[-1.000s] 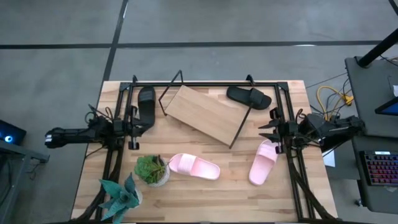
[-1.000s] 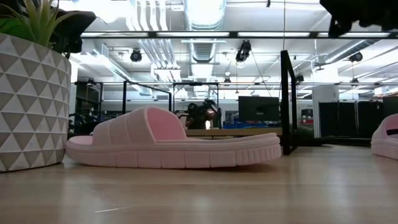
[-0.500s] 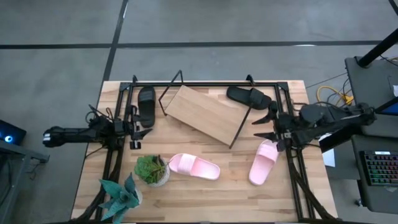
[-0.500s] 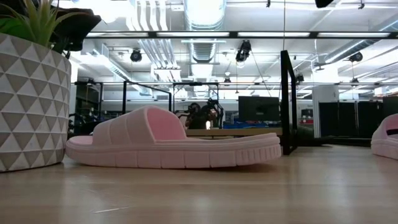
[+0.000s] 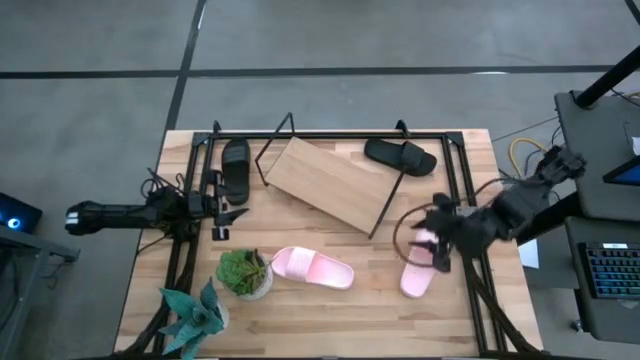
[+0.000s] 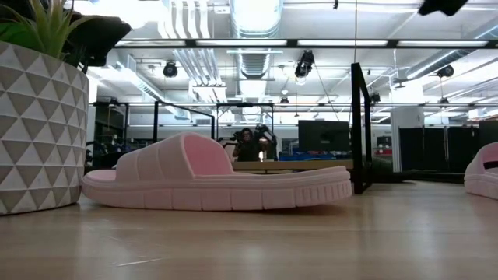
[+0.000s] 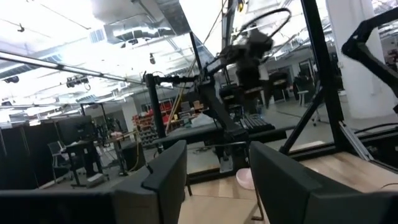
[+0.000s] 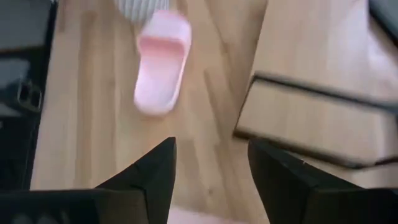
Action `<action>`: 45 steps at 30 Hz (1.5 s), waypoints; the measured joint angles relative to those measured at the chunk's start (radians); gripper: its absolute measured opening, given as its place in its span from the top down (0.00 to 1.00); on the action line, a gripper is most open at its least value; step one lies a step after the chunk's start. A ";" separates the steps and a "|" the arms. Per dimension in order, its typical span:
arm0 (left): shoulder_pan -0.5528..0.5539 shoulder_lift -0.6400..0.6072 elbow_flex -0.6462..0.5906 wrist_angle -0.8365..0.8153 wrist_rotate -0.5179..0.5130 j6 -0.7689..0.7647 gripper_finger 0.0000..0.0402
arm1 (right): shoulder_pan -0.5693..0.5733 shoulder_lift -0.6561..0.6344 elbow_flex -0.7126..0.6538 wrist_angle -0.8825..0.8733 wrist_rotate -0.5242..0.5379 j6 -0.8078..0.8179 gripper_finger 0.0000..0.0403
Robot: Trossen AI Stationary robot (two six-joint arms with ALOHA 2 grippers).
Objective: Pick and place slides into the shelf
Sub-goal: Put the right pink slide on the shelf
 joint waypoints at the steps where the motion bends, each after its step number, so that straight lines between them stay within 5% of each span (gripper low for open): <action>1: 0.000 0.005 0.000 -0.002 0.000 0.000 0.60 | 0.030 0.034 0.014 -0.023 0.009 0.044 0.53; 12: 0.000 0.039 0.000 0.038 0.000 0.003 0.60 | 0.198 0.500 0.176 -0.400 -0.005 0.501 0.53; 21: 0.000 0.039 0.000 0.086 0.000 0.001 0.60 | 0.198 0.810 0.249 -0.567 -0.125 0.591 0.53; 45: 0.000 0.058 0.000 0.087 0.000 0.007 0.60 | 0.198 0.882 0.054 -0.562 -0.096 0.723 0.53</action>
